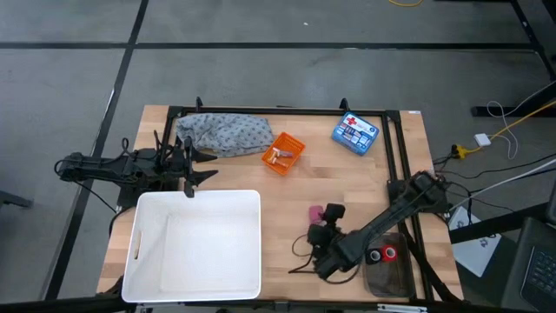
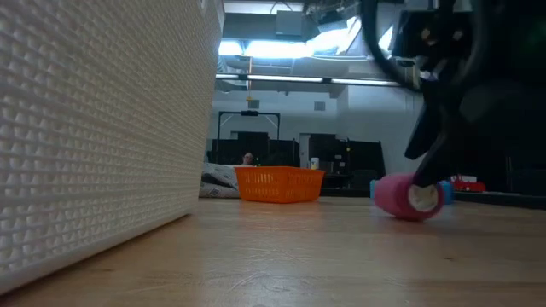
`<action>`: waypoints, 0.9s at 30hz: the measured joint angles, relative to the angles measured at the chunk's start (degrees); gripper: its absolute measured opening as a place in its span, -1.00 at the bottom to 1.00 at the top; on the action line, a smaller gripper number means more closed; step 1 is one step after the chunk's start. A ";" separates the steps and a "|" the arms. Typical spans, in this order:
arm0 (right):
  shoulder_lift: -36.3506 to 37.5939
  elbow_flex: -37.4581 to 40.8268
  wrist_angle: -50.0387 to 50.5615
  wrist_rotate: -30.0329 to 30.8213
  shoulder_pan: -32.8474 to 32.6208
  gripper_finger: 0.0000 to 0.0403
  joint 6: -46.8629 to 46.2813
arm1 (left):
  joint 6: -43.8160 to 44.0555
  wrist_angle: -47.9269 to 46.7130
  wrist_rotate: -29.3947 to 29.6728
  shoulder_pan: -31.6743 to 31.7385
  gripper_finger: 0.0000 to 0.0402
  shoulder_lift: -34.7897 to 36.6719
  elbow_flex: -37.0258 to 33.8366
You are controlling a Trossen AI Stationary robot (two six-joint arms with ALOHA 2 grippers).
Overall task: Pick & place medical supplies in basket/bin
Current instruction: Put the pink bandage into the transparent black bin
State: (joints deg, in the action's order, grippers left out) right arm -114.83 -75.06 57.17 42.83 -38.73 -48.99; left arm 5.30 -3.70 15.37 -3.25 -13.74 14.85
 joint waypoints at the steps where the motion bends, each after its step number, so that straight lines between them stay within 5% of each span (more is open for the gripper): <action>1: -1.54 -1.73 2.03 0.23 0.13 0.15 0.00 | 0.00 0.01 -0.01 -0.01 0.11 0.00 0.00; 7: -7.80 -8.22 9.26 -0.19 0.97 0.15 -1.09 | 0.02 0.01 -0.01 -0.01 0.10 0.00 0.00; 18: -9.40 -7.79 13.99 -2.47 1.80 0.15 -6.12 | 0.02 0.00 -0.02 -0.01 0.10 0.00 0.00; 27: -9.40 -7.79 13.79 3.26 1.94 0.05 -9.59 | 0.00 0.00 -0.01 -0.01 0.10 0.00 0.00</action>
State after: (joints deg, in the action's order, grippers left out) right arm -124.22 -82.85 70.96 46.09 -36.78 -58.58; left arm 5.30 -3.69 15.35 -3.27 -13.74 14.85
